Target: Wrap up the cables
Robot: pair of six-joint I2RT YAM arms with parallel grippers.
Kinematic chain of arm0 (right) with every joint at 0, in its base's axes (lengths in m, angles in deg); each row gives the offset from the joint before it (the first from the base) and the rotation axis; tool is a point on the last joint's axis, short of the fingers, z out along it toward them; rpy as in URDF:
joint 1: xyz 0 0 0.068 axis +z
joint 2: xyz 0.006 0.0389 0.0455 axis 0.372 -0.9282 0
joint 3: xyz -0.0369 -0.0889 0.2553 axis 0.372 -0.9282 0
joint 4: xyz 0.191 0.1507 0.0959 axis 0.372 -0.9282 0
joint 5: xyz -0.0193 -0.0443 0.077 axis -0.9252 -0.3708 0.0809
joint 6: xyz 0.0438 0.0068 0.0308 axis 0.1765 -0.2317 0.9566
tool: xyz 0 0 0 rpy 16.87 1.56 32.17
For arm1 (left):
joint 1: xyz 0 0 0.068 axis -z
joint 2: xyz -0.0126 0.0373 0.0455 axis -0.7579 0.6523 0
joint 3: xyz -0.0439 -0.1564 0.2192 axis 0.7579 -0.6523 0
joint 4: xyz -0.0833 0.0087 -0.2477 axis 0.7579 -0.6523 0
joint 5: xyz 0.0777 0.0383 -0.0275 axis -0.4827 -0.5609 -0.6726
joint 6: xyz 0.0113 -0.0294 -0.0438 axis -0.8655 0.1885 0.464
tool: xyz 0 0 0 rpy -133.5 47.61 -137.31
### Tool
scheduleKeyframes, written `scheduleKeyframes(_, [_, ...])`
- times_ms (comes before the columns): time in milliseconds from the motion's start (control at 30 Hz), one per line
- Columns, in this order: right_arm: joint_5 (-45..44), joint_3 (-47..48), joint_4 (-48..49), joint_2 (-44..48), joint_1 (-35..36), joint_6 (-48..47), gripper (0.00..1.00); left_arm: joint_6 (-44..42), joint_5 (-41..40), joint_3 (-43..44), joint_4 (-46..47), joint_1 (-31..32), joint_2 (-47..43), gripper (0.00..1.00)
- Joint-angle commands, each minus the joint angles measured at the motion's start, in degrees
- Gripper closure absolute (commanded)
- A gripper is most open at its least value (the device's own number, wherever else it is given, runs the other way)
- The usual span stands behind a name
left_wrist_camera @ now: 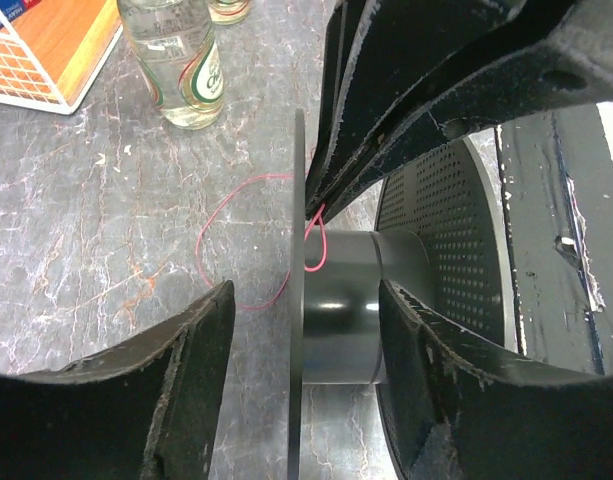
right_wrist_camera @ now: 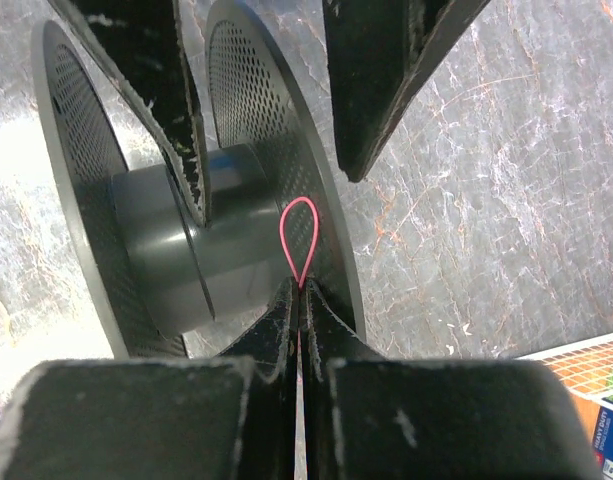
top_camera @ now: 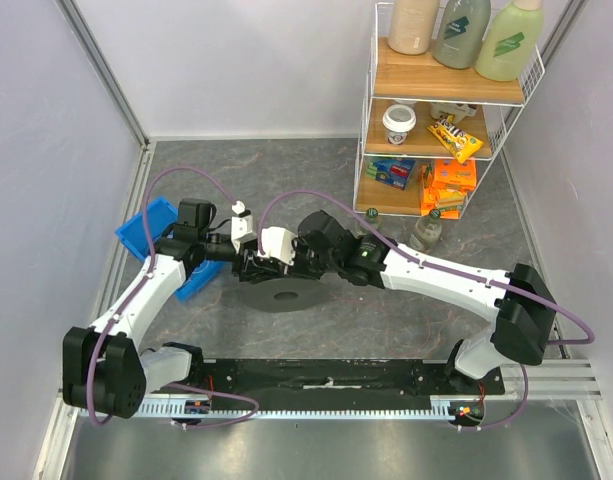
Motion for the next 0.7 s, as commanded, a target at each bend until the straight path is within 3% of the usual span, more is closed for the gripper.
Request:
scheduleKeyframes(0, [-0.92,-0.14,4.38,-0.26,0.30,2.19,1.00,2.51,4.23,-1.55,7.16,0.22,0.50,0.36])
scheduleKeyframes(433, [-1.36,-2.60,5.52,0.00,1.18,2.80,1.00,6.91,6.78,-2.87,10.86,0.22,0.76,0.39])
scheduleKeyframes(667, [-4.52,-3.48,7.98,0.53,1.35,4.65,1.00,9.46,3.80,-4.36,14.11,1.19,1.03,0.43])
